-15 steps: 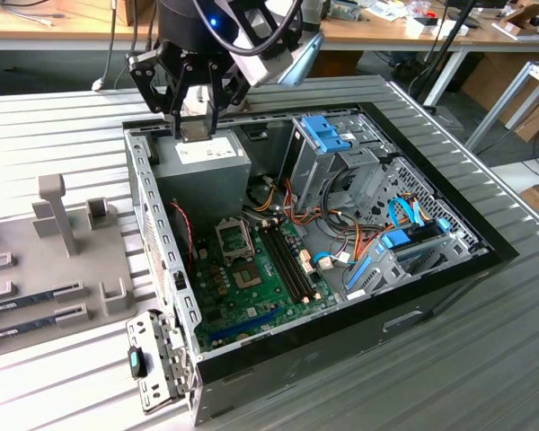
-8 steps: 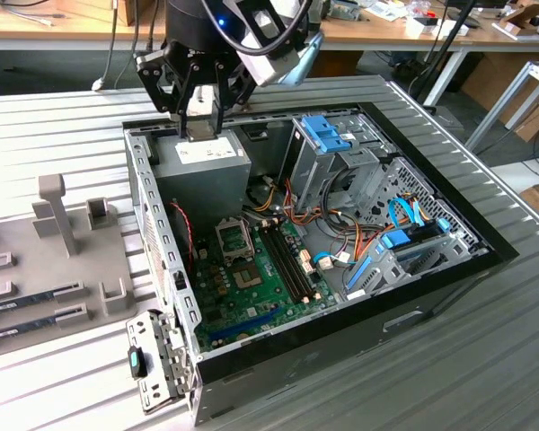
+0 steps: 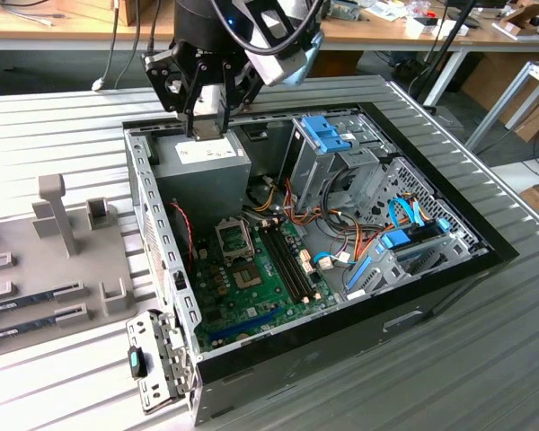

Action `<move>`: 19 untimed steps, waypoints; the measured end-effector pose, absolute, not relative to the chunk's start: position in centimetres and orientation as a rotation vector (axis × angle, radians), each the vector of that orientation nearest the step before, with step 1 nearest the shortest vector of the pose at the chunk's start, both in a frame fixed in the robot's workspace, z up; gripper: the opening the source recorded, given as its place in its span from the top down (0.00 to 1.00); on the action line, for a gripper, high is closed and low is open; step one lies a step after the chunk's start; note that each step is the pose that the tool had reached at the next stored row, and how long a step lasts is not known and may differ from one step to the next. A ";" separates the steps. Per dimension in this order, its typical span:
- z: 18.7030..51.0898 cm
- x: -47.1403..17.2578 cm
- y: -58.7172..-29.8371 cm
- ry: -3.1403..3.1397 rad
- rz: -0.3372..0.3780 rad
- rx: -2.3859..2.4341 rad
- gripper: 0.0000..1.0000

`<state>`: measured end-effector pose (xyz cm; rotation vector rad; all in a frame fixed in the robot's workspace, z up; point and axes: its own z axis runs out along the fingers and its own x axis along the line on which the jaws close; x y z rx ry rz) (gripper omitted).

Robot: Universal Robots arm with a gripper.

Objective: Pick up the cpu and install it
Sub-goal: 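Pick up the cpu and move it towards the insertion slot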

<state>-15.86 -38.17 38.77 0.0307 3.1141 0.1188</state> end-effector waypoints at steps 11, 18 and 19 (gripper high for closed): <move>38.8 -14.2 -38.2 3.114 0.119 0.031 0.53; 38.7 -13.2 -38.2 3.114 0.119 0.031 0.53; 38.7 -13.1 -38.2 3.114 0.119 0.031 0.53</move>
